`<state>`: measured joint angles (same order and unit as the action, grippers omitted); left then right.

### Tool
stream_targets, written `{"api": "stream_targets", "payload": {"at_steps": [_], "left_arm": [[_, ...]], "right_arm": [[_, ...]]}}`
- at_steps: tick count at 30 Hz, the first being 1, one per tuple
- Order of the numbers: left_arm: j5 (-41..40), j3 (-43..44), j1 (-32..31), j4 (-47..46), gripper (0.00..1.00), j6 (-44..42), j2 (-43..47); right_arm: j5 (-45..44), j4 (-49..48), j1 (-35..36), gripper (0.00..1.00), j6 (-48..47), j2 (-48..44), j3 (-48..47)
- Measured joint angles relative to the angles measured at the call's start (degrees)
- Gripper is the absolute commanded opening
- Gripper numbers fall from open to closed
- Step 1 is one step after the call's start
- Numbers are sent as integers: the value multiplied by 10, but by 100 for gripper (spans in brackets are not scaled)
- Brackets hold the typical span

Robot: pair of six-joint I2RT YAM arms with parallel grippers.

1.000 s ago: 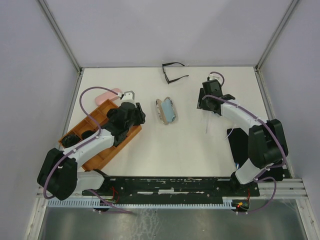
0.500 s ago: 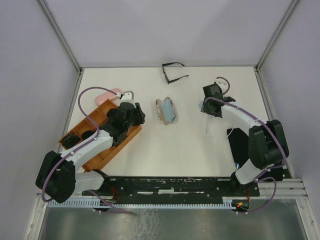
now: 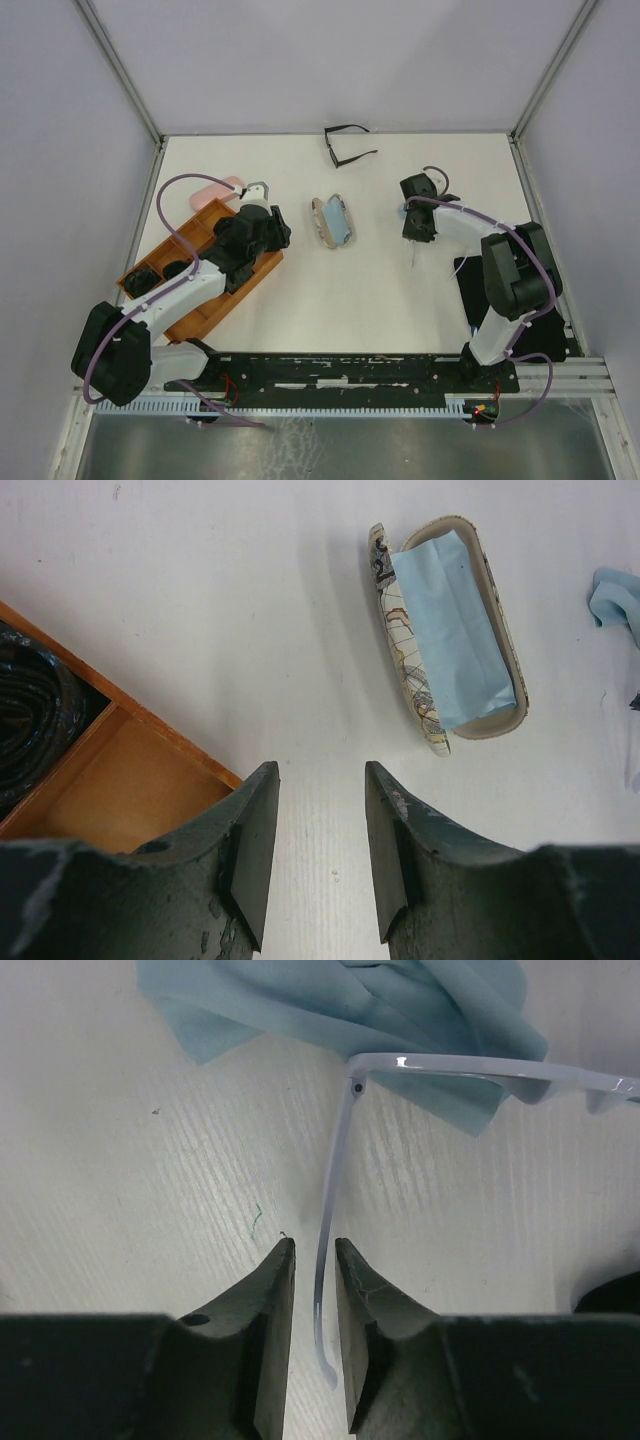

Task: Organize the sunglasses
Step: Pick up the sunglasses from the center of the board.

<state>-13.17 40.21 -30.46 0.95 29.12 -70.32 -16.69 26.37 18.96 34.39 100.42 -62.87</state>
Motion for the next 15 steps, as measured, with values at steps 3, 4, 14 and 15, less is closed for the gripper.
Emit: {"api": "stream_targets", "payload": {"at_steps": [3,4,14,15], "left_arm": [[0,0,0,0,47,0,0],[0,0,0,0,47,0,0],[1,-3,0,0,47,0,1],[1,-3,0,0,47,0,3]], "right_arm": [[2,0,0,17,1,0,0],[2,0,0,14,2,0,0],[20,-5,24,2,57,-68,3],[19,-5,32,2,64,-76,3]]}}
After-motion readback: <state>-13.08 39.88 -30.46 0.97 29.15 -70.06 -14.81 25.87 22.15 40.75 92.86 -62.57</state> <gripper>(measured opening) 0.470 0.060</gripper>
